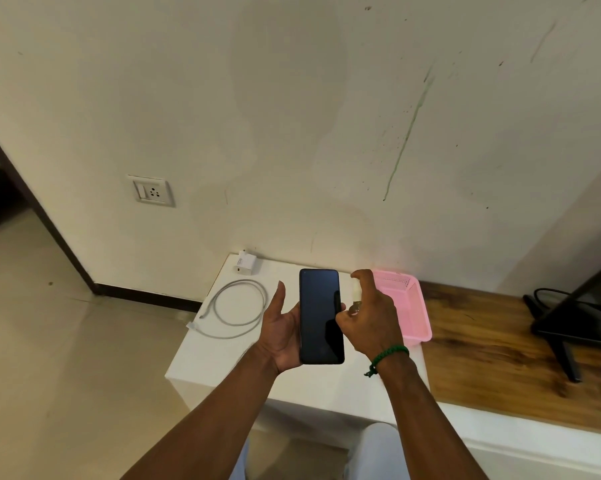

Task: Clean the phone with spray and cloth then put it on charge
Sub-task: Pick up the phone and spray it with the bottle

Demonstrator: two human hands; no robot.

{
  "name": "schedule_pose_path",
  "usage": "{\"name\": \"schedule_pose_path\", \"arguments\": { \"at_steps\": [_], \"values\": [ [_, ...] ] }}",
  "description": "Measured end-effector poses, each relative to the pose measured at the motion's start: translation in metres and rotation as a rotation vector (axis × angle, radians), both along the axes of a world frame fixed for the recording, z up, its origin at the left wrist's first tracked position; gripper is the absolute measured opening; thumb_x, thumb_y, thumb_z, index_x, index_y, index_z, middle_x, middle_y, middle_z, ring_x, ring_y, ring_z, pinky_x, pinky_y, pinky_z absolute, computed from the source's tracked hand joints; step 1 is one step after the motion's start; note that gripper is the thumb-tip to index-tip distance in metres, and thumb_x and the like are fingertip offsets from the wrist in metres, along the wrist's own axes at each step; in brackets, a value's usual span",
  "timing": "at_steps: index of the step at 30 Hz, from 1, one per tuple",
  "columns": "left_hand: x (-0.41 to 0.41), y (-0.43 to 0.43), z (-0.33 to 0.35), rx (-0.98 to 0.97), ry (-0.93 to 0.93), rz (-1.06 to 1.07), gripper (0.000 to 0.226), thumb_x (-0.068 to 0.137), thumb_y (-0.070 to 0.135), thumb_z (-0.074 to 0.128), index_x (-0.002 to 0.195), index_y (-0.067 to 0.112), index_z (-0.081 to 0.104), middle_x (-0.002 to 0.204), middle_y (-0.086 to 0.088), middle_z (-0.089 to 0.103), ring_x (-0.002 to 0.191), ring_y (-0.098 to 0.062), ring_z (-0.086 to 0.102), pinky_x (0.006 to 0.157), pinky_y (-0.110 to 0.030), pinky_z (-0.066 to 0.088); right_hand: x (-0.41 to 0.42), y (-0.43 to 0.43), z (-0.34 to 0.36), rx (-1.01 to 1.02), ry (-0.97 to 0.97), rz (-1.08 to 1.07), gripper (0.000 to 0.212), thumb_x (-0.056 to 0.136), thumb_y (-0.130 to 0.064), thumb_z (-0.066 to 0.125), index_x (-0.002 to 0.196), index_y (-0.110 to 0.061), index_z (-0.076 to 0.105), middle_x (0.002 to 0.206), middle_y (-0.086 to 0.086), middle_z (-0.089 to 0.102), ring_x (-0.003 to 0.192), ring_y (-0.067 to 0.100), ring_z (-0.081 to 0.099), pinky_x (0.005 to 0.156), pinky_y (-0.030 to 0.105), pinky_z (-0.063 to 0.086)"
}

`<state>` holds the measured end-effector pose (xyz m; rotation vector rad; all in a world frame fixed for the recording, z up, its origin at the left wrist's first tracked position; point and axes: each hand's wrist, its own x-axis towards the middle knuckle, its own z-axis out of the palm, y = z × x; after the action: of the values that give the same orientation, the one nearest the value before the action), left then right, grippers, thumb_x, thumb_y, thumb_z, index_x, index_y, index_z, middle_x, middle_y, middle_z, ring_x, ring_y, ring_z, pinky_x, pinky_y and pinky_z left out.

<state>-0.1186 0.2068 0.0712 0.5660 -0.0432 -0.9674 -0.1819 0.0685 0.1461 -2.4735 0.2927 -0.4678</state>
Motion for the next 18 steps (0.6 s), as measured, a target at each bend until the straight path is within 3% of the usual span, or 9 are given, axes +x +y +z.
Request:
{"name": "schedule_pose_path", "arguments": {
  "at_steps": [4,18],
  "values": [
    [0.0009,0.0002,0.0000,-0.017,-0.039,-0.021,0.092,0.072,0.079,0.051,0.141,0.017,0.047,0.137,-0.018,0.049,0.121,-0.034,0.049,0.114,-0.052,0.020,0.0007,-0.0011,-0.0042,-0.009,0.004,-0.008,0.056,0.071,-0.009,0.068,0.119,-0.017,0.041,0.058,-0.001,0.053,0.055,0.017,0.056,0.062,0.030,0.053],
    [0.0004,-0.0020,-0.0003,-0.029,-0.019,-0.037,0.091,0.075,0.080,0.046,0.140,0.016,0.048,0.137,-0.018,0.047,0.121,-0.033,0.048,0.115,-0.051,0.017,0.0013,-0.0030,-0.0054,-0.006,0.012,-0.022,0.052,0.072,-0.010,0.068,0.115,-0.018,0.040,0.059,-0.001,0.053,0.055,0.017,0.056,0.062,0.030,0.053]
  ]
}}
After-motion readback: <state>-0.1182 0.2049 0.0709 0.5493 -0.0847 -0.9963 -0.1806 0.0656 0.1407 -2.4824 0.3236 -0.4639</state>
